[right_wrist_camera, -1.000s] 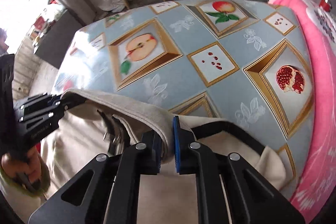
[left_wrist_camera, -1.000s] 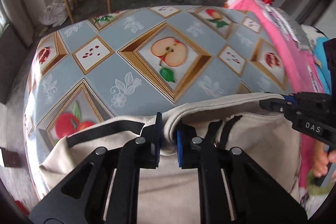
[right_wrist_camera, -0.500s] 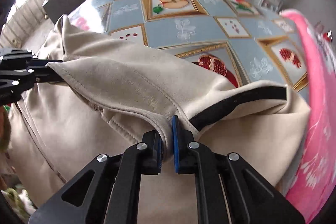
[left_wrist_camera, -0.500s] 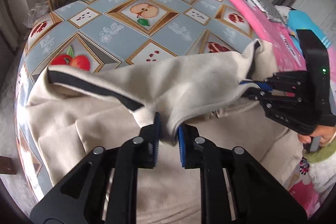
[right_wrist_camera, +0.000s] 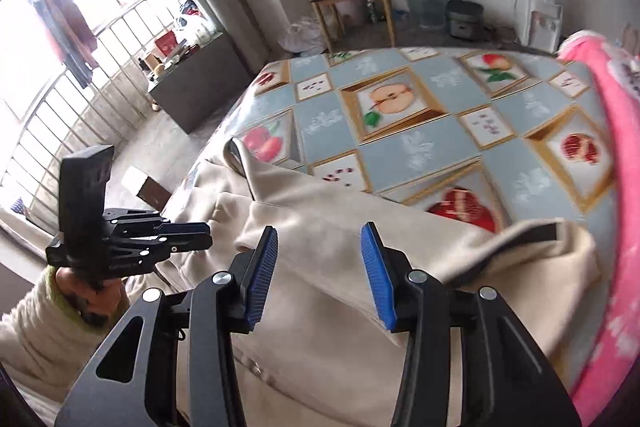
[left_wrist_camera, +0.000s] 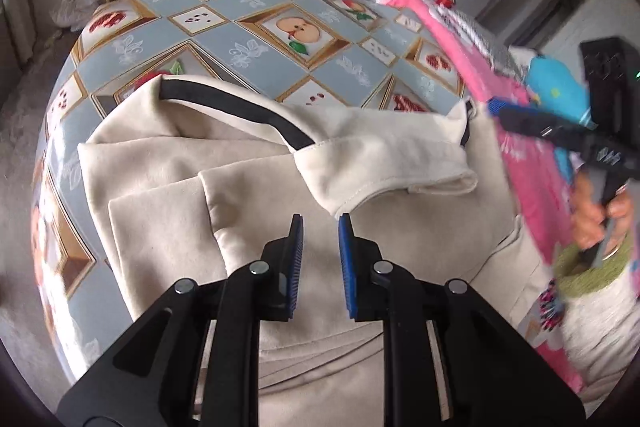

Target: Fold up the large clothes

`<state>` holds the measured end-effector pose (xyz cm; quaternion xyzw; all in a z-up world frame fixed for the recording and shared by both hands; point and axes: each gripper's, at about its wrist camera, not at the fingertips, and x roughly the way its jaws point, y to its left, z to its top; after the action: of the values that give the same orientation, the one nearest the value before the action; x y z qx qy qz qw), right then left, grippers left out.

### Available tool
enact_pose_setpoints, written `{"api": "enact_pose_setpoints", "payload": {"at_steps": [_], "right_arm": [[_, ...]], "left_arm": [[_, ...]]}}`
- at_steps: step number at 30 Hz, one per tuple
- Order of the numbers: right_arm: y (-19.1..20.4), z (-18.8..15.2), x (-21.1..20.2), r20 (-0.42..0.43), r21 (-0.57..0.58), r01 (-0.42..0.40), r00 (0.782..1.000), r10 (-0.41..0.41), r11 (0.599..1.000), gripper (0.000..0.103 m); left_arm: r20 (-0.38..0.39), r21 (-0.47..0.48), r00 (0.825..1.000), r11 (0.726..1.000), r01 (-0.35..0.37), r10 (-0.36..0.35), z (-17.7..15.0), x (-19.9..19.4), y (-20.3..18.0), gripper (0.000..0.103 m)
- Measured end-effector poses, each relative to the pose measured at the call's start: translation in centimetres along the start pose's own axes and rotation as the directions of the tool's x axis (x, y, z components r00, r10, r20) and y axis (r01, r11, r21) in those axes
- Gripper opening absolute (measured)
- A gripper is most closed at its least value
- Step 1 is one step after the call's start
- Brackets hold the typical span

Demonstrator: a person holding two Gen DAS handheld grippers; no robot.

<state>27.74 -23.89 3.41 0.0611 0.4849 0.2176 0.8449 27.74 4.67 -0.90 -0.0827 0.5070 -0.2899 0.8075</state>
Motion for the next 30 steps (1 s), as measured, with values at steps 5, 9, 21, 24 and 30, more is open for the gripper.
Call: {"api": "enact_pose_setpoints", "payload": {"at_steps": [5,9,21,24,30], "right_arm": [[0.6,-2.1,8.8,-0.188,-0.011,0.027,0.982,-0.029,1.0,0.039],[1.6,-2.7,7.2,-0.169,-0.032,0.047,0.984,-0.052,0.998,0.039],[-9.8,-4.9,1.4,-0.08,0.473,0.005,0.996,0.037,0.881,0.042],[-10.6,-5.2,3.3,-0.095,0.499,-0.022,0.992,0.08,0.866,0.042],[-10.3,-4.0,3.9,-0.094,0.444,0.018,0.995,0.027,0.896,0.02]], "left_arm": [[0.043,-0.086,0.999,0.996,0.036,-0.033,0.6,-0.2,0.5,0.035],[0.012,-0.115,0.999,0.993,0.036,-0.035,1.7,1.1,0.4,0.04],[-0.052,-0.36,0.991,0.928,0.097,-0.124,3.8,7.3,3.4,0.041],[-0.039,-0.383,0.991,0.918,0.105,-0.13,4.5,7.8,3.6,0.039],[-0.044,-0.303,0.997,0.952,0.044,-0.06,5.7,8.3,2.7,0.022]]}}
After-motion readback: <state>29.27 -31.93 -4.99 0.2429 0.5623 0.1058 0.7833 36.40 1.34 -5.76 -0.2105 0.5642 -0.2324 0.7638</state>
